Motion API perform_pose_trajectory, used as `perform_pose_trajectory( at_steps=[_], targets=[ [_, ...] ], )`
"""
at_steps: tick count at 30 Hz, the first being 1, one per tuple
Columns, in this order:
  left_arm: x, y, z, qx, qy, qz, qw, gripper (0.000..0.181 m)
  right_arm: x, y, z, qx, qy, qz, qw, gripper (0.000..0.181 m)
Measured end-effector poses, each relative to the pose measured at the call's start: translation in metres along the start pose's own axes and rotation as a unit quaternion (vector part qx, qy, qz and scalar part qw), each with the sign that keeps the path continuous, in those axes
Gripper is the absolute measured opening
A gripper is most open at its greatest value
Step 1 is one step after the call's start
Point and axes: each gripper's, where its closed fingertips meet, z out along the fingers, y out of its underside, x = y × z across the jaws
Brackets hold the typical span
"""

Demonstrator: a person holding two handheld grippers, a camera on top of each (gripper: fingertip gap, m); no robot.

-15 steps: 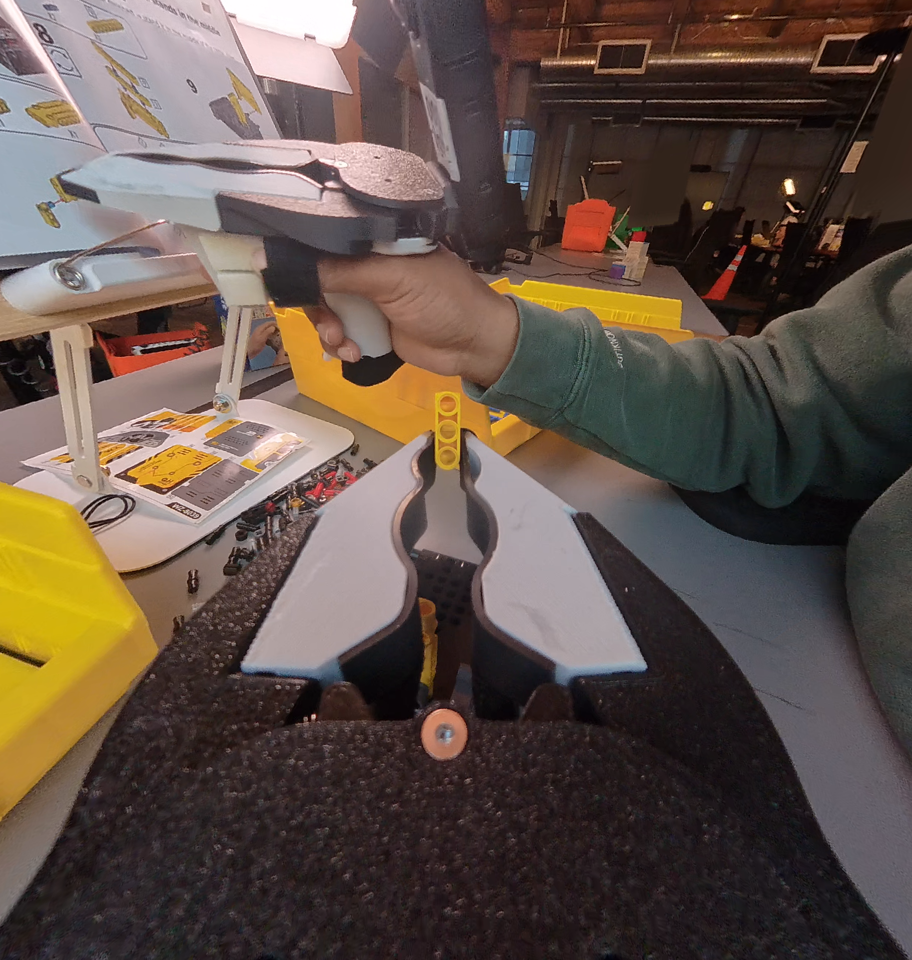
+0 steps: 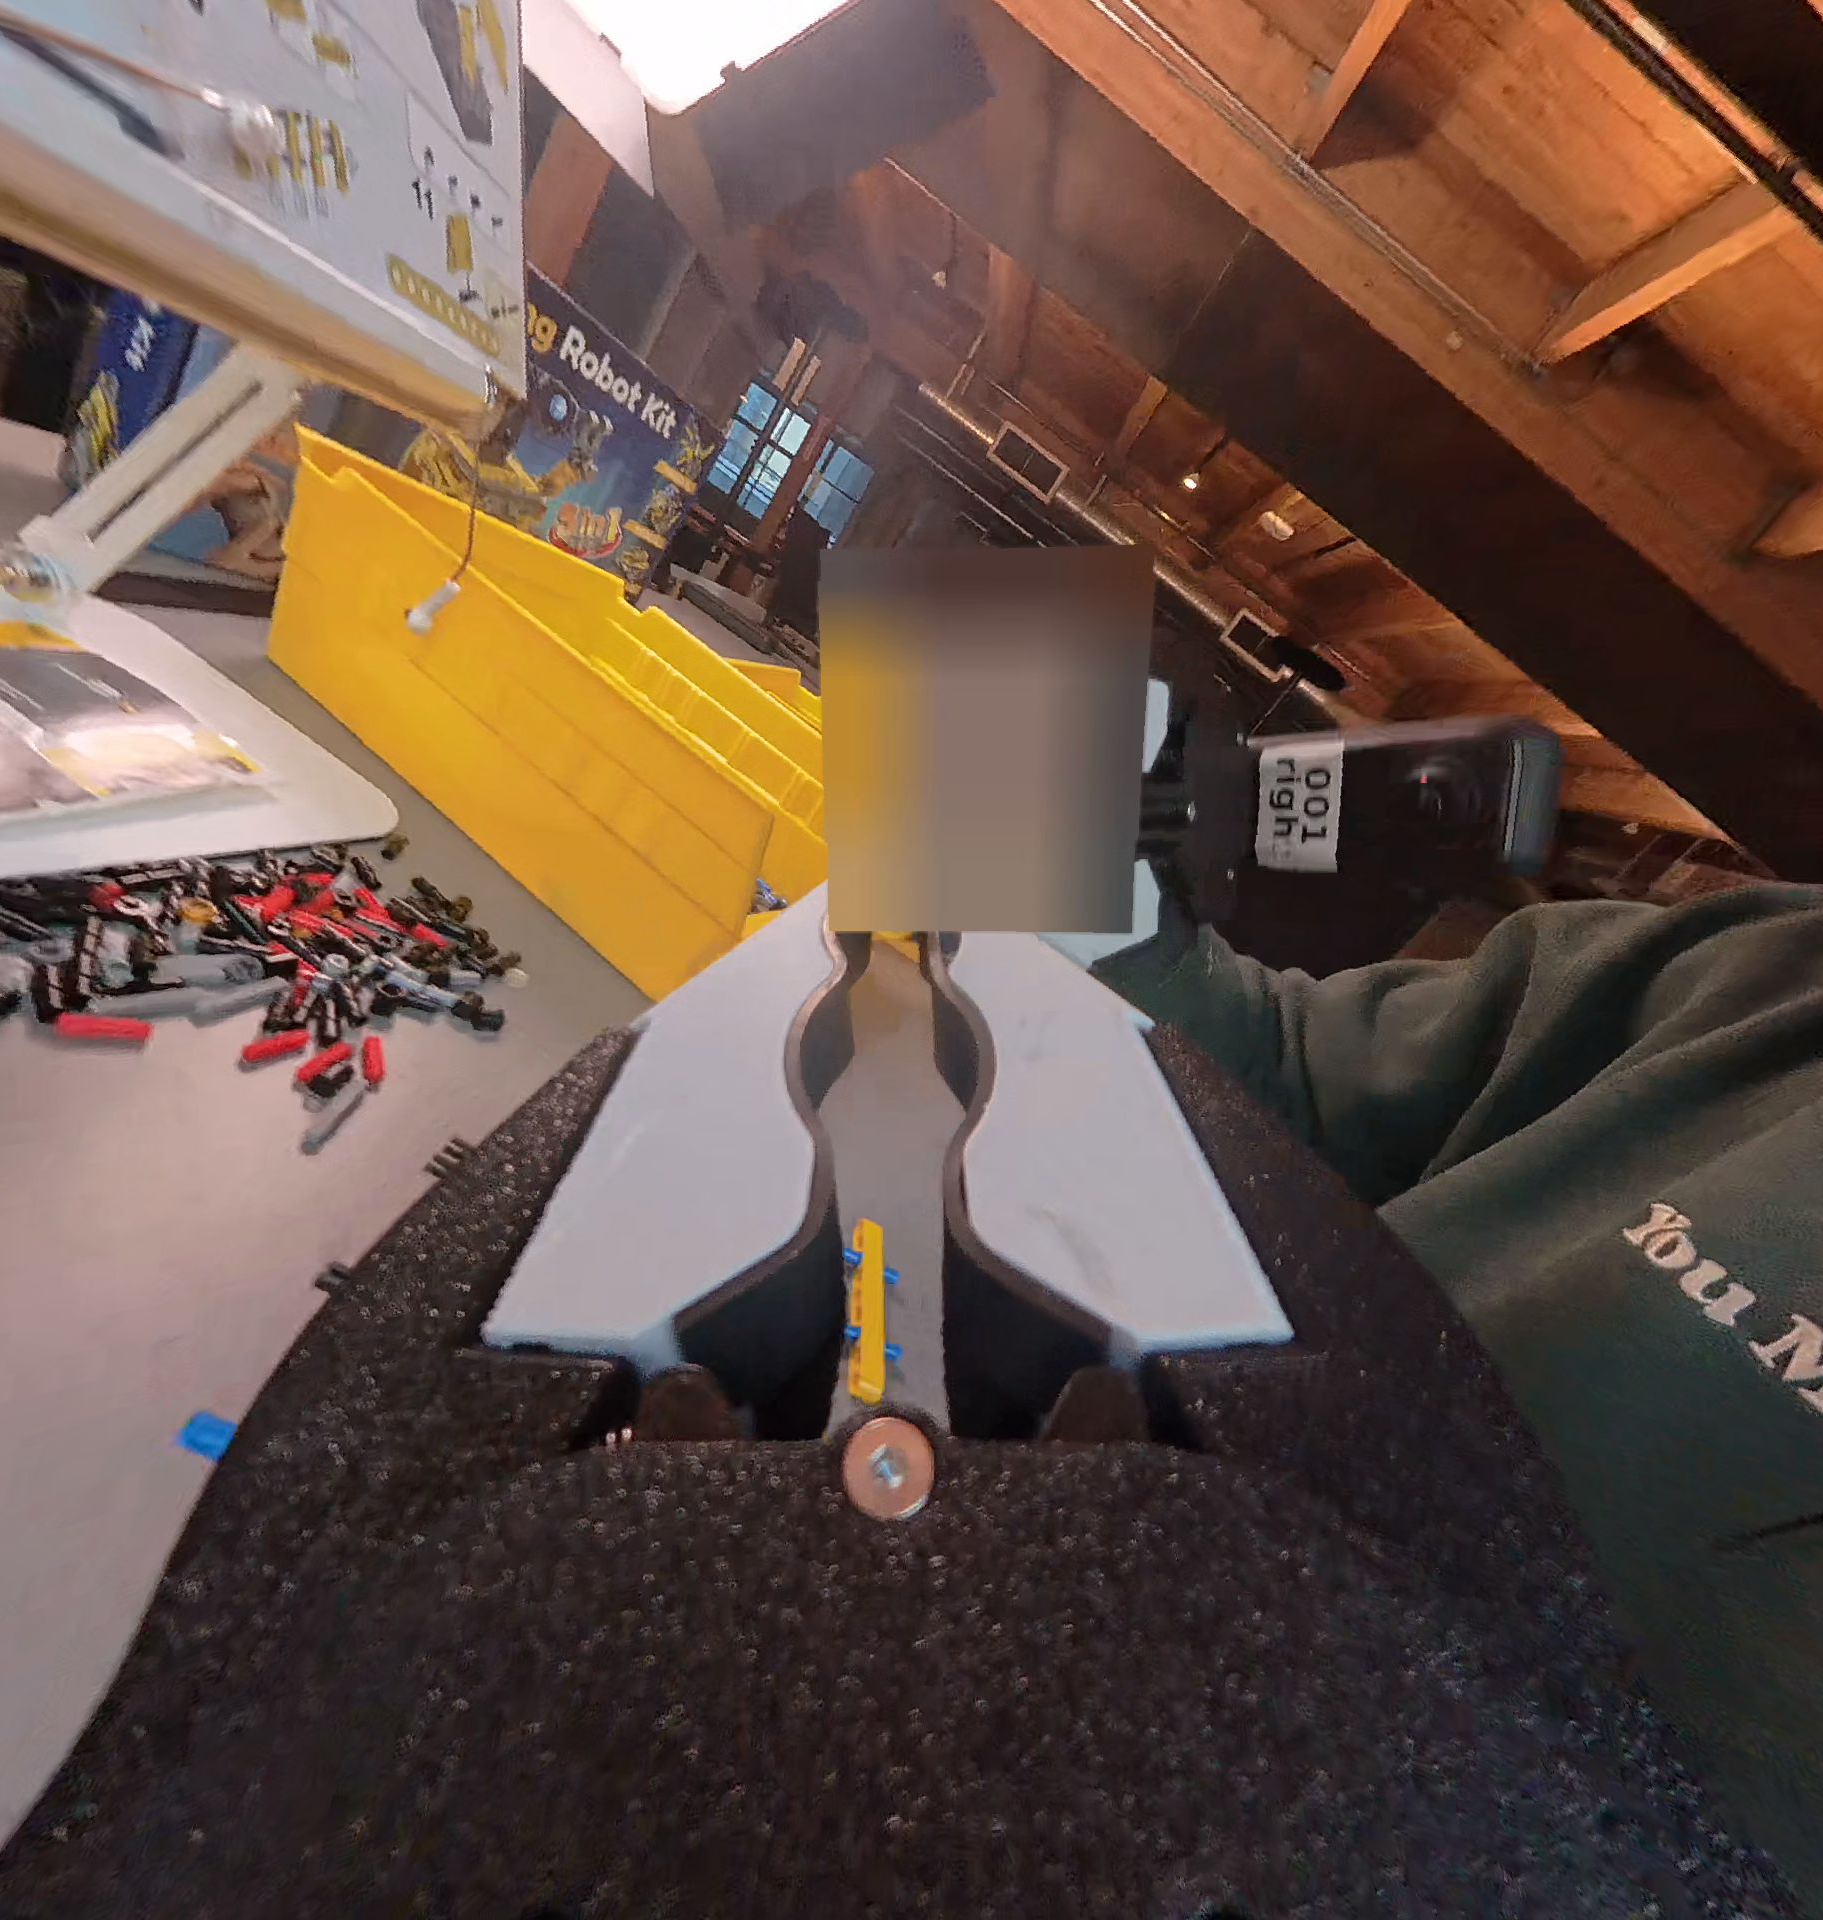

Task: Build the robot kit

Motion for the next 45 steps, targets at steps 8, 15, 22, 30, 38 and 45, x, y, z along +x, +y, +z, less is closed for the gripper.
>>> perform_pose_trajectory(
  at_steps=[8, 15, 22, 30, 38, 45],
  targets=[
    [0.008, 0.035, 0.004, -0.099, -0.011, 0.023, 0.995, 0.033, -0.049, 0.012, -0.025, 0.005, -0.102, 0.118, 0.988, 0.023],
    [0.008, 0.102, -0.02, -0.309, -0.054, 0.231, 0.921, 0.037, -0.171, 0.014, -0.063, -0.049, -0.337, 0.215, 0.916, 0.024],
    [0.02, 0.152, -0.038, -0.441, -0.034, 0.283, 0.851, 0.016, -0.19, 0.034, -0.064, -0.114, -0.356, 0.203, 0.905, 0.024],
    [0.017, 0.178, -0.04, -0.502, -0.049, 0.304, 0.809, 0.008, -0.189, 0.042, -0.064, -0.129, -0.339, 0.204, 0.909, 0.024],
    [0.008, 0.154, -0.043, -0.48, -0.083, 0.289, 0.824, 0.007, -0.186, 0.05, -0.074, -0.133, -0.333, 0.206, 0.91, 0.025],
    [-0.002, 0.167, -0.029, -0.504, -0.113, 0.272, 0.812, 0.009, -0.185, 0.051, -0.073, -0.13, -0.33, 0.202, 0.913, 0.027]
  ],
)
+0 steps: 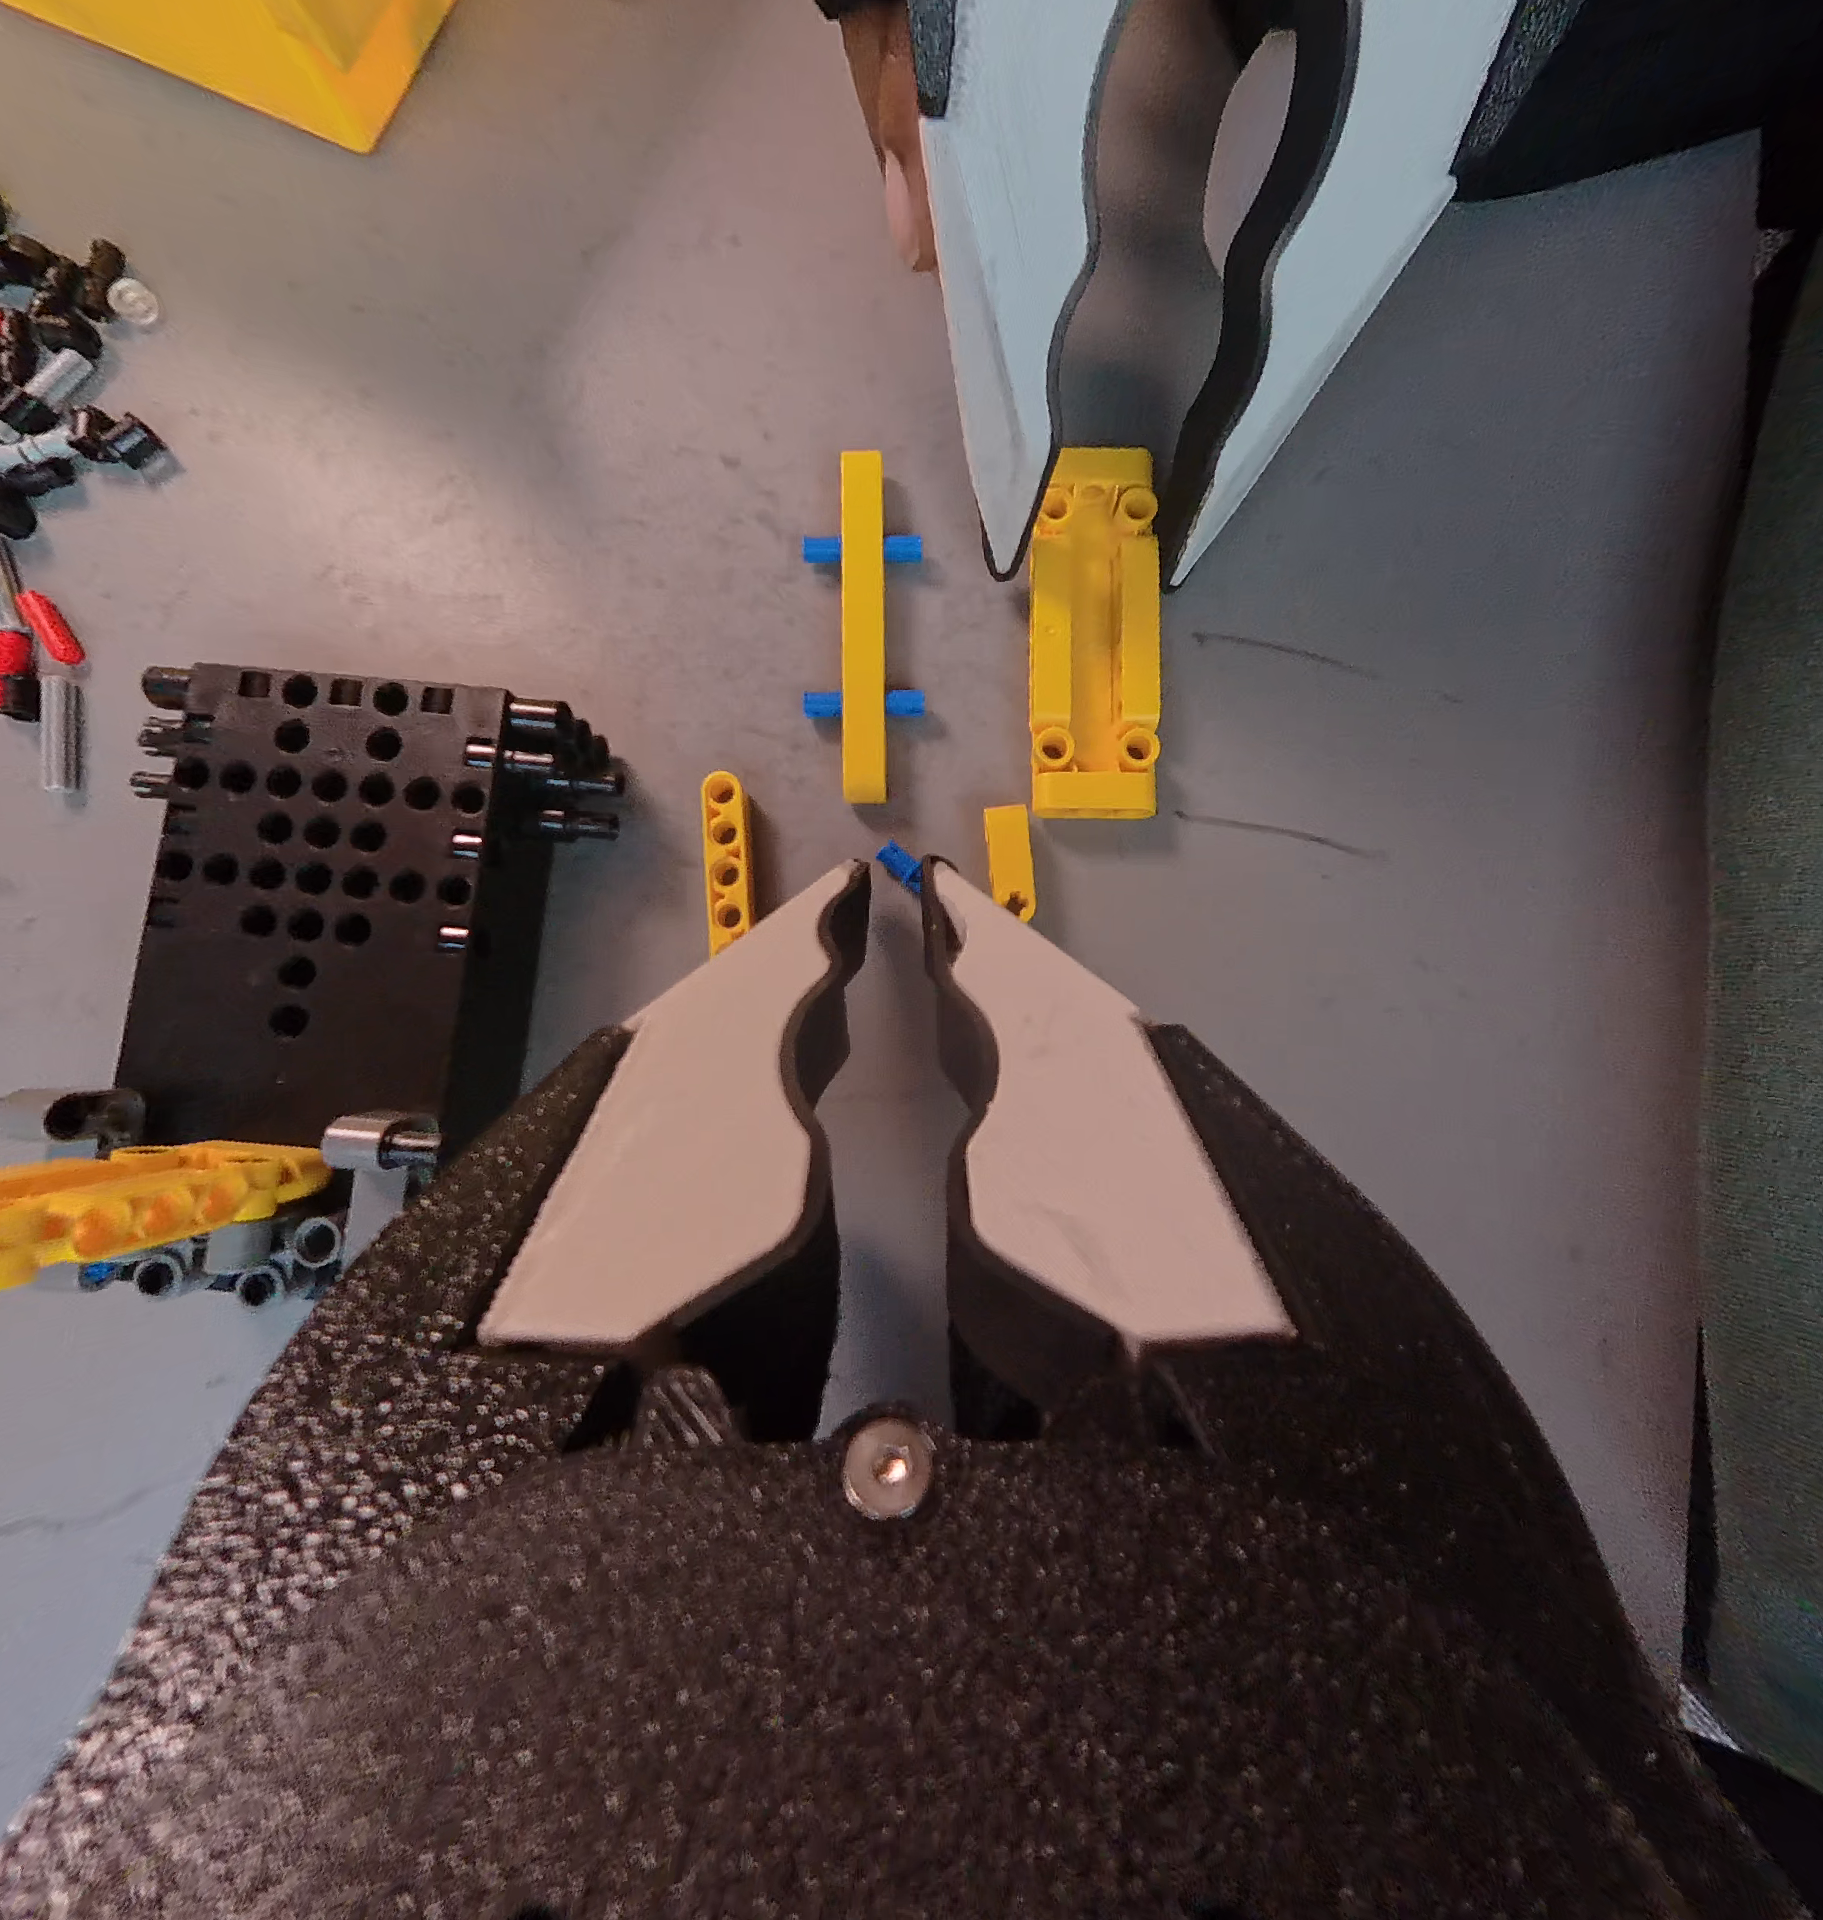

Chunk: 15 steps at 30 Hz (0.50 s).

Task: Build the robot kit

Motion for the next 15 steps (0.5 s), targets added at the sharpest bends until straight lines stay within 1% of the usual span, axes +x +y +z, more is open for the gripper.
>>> perform_pose_trajectory(
  at_steps=[3, 6, 9, 10, 12, 14, 15],
  targets=[
    [0.001, 0.005, 0.003, -0.021, 0.002, 0.004, 1.0, 0.004, 0.0, 0.0, 0.0, 0.006, 0.0, 0.003, 1.0, 0.027],
    [0.001, 0.005, 0.003, -0.012, 0.013, -0.012, 1.0, 0.004, 0.001, 0.001, -0.001, 0.01, -0.001, 0.005, 1.0, 0.027],
    [-0.003, 0.002, -0.001, 0.01, 0.007, -0.024, 1.0, 0.004, 0.003, 0.002, -0.003, 0.01, 0.003, 0.001, 1.0, 0.028],
    [-0.003, -0.003, -0.005, 0.034, 0.012, -0.033, 0.999, 0.004, 0.004, 0.0, -0.005, 0.018, 0.006, 0.001, 1.0, 0.03],
    [-0.005, -0.021, -0.019, 0.102, 0.026, -0.06, 0.993, 0.004, 0.011, -0.013, -0.015, 0.062, 0.025, 0.014, 0.998, 0.032],
    [-0.008, -0.047, -0.042, 0.201, 0.056, -0.105, 0.972, 0.004, 0.026, -0.036, -0.03, 0.129, 0.072, 0.015, 0.989, 0.032],
    [-0.01, -0.061, -0.055, 0.254, 0.079, -0.135, 0.954, 0.004, 0.034, -0.048, -0.038, 0.162, 0.104, 0.008, 0.981, 0.031]
  ],
)
